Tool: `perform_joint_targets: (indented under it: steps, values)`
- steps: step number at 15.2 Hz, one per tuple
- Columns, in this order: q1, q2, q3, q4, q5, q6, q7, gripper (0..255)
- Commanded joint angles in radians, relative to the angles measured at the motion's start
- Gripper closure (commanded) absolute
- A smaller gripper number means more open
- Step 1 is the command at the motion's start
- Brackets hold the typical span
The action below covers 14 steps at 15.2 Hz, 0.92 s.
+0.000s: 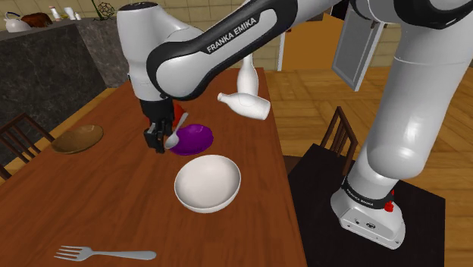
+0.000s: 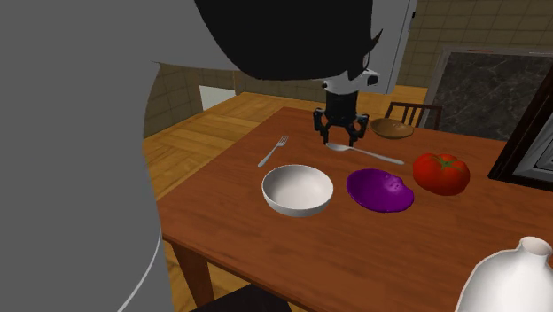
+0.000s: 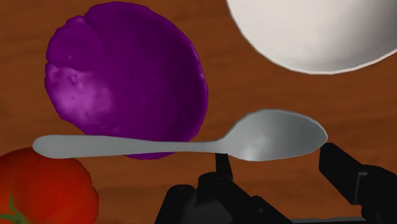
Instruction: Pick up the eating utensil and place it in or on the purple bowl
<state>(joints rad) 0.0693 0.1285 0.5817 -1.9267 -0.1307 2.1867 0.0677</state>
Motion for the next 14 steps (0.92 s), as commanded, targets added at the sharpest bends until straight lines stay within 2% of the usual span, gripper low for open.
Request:
perform_joint_targets:
  steps: [1,4,14]
  values:
    - [-0.032,-0.003,-0.020,-0.002,0.014,0.004,-0.060,255]
    - [-0.072,0.001,-0.046,0.008,0.029,0.001,-0.134,255]
    - [-0.063,0.057,-0.055,-0.066,-0.017,0.122,-0.101,255]
